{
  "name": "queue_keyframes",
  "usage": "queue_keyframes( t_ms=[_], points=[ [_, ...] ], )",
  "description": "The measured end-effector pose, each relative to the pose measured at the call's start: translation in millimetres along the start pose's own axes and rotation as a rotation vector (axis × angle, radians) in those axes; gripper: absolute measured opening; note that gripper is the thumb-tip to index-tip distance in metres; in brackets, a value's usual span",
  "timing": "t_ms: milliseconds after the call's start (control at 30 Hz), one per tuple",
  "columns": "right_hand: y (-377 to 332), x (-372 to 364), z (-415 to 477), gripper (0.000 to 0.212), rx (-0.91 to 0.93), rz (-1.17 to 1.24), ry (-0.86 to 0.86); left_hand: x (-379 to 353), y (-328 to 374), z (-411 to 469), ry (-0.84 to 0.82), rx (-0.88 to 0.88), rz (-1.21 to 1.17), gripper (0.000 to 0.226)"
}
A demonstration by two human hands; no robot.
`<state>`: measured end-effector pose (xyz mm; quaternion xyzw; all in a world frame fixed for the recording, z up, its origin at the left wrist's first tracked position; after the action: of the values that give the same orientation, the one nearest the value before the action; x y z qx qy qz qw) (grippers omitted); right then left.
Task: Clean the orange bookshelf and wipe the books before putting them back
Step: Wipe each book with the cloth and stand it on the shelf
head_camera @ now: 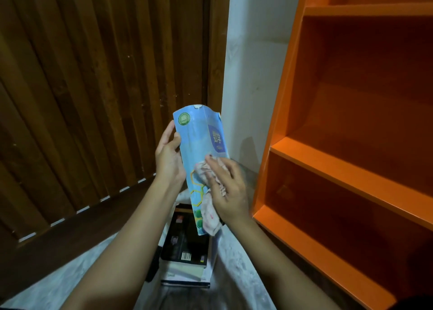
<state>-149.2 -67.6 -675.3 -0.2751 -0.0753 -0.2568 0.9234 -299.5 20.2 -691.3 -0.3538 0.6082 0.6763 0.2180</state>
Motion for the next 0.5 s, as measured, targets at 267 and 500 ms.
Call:
queue_keyframes(
  t_ms=[267, 500],
  points=[
    [86.1, 17.0, -20.0, 0.032, -0.586, 0.013, 0.114, -0.7, 14.0, -5.9, -0.011, -0.06, 0.019, 0.031],
    [2.1, 3.6, -42.3, 0.032, -0.063, 0.072, -0.037, 7.8, 7.8, -0.4, 0.128, -0.089, 0.031, 0.033]
  ],
)
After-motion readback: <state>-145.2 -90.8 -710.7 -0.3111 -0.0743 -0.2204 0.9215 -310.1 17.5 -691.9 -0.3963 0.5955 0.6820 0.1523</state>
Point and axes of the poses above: each hand's wrist, its own z-axis towards the middle knuckle, its own x-axis out of the back of the hand, y = z × x, the point moved 10 cm from there along z, towards the middle knuckle
